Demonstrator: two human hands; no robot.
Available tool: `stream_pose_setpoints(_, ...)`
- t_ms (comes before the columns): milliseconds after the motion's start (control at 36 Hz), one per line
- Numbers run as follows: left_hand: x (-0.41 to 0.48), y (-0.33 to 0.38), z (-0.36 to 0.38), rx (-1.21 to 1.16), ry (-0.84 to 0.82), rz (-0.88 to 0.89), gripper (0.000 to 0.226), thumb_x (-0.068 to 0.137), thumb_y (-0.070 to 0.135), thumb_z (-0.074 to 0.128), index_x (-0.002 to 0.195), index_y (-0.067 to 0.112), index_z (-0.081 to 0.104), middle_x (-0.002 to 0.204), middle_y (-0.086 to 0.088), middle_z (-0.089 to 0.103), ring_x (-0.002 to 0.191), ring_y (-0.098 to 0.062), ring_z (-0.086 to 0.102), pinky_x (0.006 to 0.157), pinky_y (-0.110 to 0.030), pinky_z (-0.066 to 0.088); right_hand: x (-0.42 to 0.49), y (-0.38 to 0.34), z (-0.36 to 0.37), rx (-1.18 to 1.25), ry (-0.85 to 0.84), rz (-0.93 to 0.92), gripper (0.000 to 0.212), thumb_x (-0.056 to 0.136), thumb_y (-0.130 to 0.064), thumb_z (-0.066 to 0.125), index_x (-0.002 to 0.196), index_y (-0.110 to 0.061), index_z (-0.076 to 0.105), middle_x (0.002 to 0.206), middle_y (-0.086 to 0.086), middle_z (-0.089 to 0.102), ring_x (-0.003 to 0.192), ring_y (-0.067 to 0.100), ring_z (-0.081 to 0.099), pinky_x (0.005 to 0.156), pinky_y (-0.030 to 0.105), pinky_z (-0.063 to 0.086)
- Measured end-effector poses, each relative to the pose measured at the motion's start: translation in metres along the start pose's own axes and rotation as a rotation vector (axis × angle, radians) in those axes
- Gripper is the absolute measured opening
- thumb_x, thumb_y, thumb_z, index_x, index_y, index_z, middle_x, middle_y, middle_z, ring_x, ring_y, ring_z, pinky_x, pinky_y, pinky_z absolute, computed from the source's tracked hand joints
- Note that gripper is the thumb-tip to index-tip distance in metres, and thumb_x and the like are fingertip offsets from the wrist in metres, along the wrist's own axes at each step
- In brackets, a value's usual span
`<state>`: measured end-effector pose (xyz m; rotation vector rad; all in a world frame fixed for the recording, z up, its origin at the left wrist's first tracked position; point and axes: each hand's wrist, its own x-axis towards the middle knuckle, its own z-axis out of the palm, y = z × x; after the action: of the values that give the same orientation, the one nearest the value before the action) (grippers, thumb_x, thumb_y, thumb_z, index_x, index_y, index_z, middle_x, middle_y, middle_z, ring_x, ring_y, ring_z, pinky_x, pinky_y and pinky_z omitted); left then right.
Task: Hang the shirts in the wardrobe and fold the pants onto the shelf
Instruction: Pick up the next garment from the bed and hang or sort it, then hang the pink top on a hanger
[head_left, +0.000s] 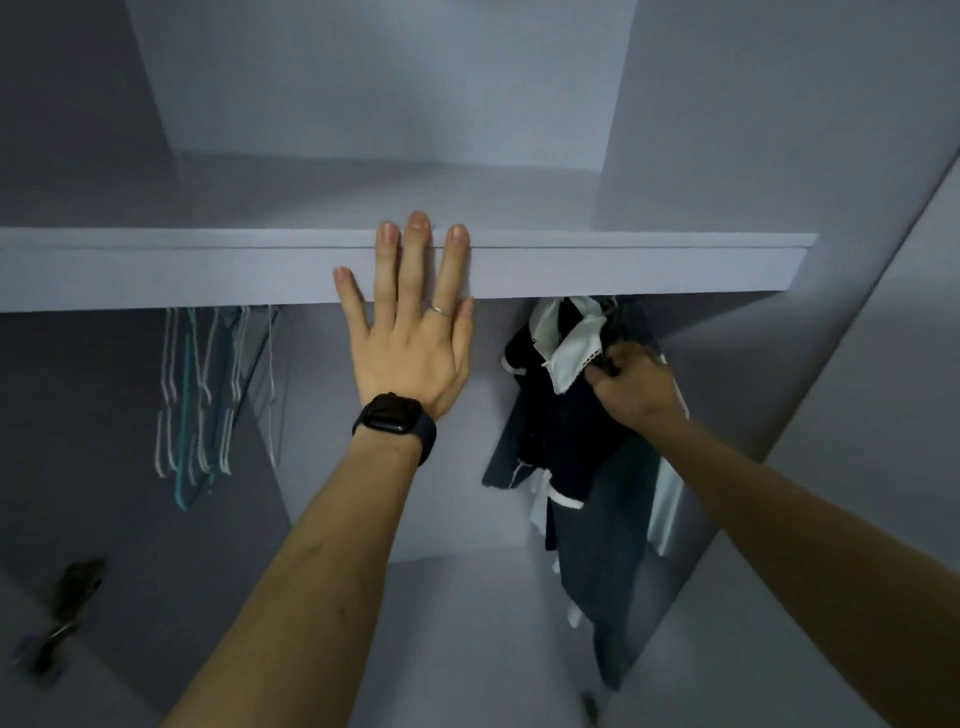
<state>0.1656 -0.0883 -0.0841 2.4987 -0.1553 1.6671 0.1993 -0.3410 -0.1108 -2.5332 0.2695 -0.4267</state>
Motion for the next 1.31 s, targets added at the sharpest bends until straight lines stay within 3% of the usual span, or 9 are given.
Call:
stream_pose_setpoints(139, 0.007, 0.010, -0.042, -0.031, -0.276, -0.049, 0.074, 0.100, 0.040, 0.046, 0.161, 0.028, 0.005, 0.168, -0.007, 0.005, 0.155, -0.030, 0.001, 0.119, -0.065, 0.002, -0.071, -0.009, -0.046, 0.277, -0.046, -0.083, 0.032, 0.092, -0.029, 0.071, 0.120, -0.015, 0.066, 0.120, 0.007, 0.065, 0.109, 0.022, 0.061, 0.092, 0.028, 0.046)
stream_pose_setpoints(306, 0.012, 0.038, -0.080, -0.171, -0.449, -0.162, 0.088, 0.087, 0.031, 0.056, 0.161, 0.028, 0.008, 0.168, -0.008, -0.006, 0.155, -0.029, -0.007, 0.121, -0.063, 0.003, -0.135, 0.008, -0.089, 0.386, 0.061, -0.193, 0.018, 0.094, -0.038, 0.063, 0.110, -0.037, 0.068, 0.110, -0.025, 0.059, 0.111, 0.002, 0.054, 0.095, 0.025, 0.043)
stream_pose_setpoints(444, -0.035, 0.074, -0.095, -0.392, -0.505, -0.101, 0.074, 0.089, 0.022, 0.057, 0.158, 0.023, 0.028, 0.166, -0.009, 0.016, 0.152, -0.032, 0.016, 0.119, -0.062, 0.020, -0.184, 0.034, -0.097, 0.383, 0.097, -0.196, 0.020, 0.096, -0.043, 0.057, 0.114, -0.043, 0.065, 0.113, -0.031, 0.058, 0.117, 0.001, 0.050, 0.095, 0.011, 0.033)
stream_pose_setpoints(556, -0.111, 0.116, -0.095, -0.575, -0.717, -0.066, 0.066, 0.092, 0.017, 0.060, 0.154, 0.020, 0.037, 0.160, -0.011, 0.031, 0.145, -0.033, 0.031, 0.114, -0.059, 0.031, -0.231, 0.069, -0.087, 0.330, 0.129, -0.154, 0.022, 0.097, -0.027, 0.063, 0.117, -0.029, 0.069, 0.113, -0.021, 0.062, 0.111, 0.006, 0.054, 0.094, 0.023, 0.038)
stream_pose_setpoints(694, -0.186, 0.156, -0.084, -0.705, -1.003, 0.043, 0.060, 0.093, 0.014, 0.060, 0.151, 0.017, 0.044, 0.155, -0.012, 0.042, 0.142, -0.033, 0.038, 0.114, -0.053, 0.034, -0.283, 0.115, -0.075, 0.161, 0.135, 0.010, 0.021, 0.095, -0.015, 0.068, 0.116, -0.017, 0.072, 0.118, -0.003, 0.070, 0.113, 0.021, 0.055, 0.092, 0.015, 0.033)
stream_pose_setpoints(833, -0.227, 0.187, -0.085, -0.918, -1.219, 0.224, 0.056, 0.095, 0.015, 0.059, 0.149, 0.018, 0.045, 0.151, -0.007, 0.048, 0.139, -0.028, 0.044, 0.113, -0.047, 0.038, -0.356, 0.145, -0.072, 0.011, 0.111, 0.287, 0.024, 0.097, -0.022, 0.067, 0.120, -0.020, 0.071, 0.123, -0.003, 0.070, 0.118, 0.026, 0.058, 0.093, 0.027, 0.043)
stream_pose_setpoints(1056, -0.281, 0.240, -0.120, -1.196, -1.374, 0.704, 0.053, 0.096, 0.016, 0.059, 0.148, 0.016, 0.048, 0.149, -0.007, 0.051, 0.138, -0.026, 0.045, 0.113, -0.045, 0.037, -0.506, 0.143, -0.070, -0.122, 0.333, 0.815, 0.021, 0.092, -0.015, 0.070, 0.113, -0.016, 0.074, 0.111, 0.005, 0.073, 0.103, 0.034, 0.063, 0.089, 0.045, 0.052)
stream_pose_setpoints(1167, -0.308, 0.268, -0.163, -1.341, -1.406, 0.887, 0.053, 0.087, 0.008, 0.065, 0.139, 0.011, 0.058, 0.136, -0.011, 0.062, 0.123, -0.033, 0.058, 0.105, -0.043, 0.045, -0.581, 0.121, -0.067, -0.199, 0.513, 0.989, 0.021, 0.085, -0.005, 0.077, 0.105, -0.013, 0.074, 0.106, 0.003, 0.073, 0.099, 0.023, 0.061, 0.089, 0.035, 0.047)
stream_pose_setpoints(1306, -0.339, 0.301, -0.239, -1.459, -1.436, 1.146, 0.050, 0.089, 0.018, 0.061, 0.139, 0.019, 0.057, 0.139, -0.003, 0.058, 0.122, -0.028, 0.058, 0.102, -0.038, 0.047, -0.668, 0.096, -0.071, -0.162, 0.657, 1.329, 0.025, 0.090, -0.015, 0.074, 0.114, -0.017, 0.074, 0.114, 0.005, 0.073, 0.108, 0.035, 0.064, 0.093, 0.036, 0.045)
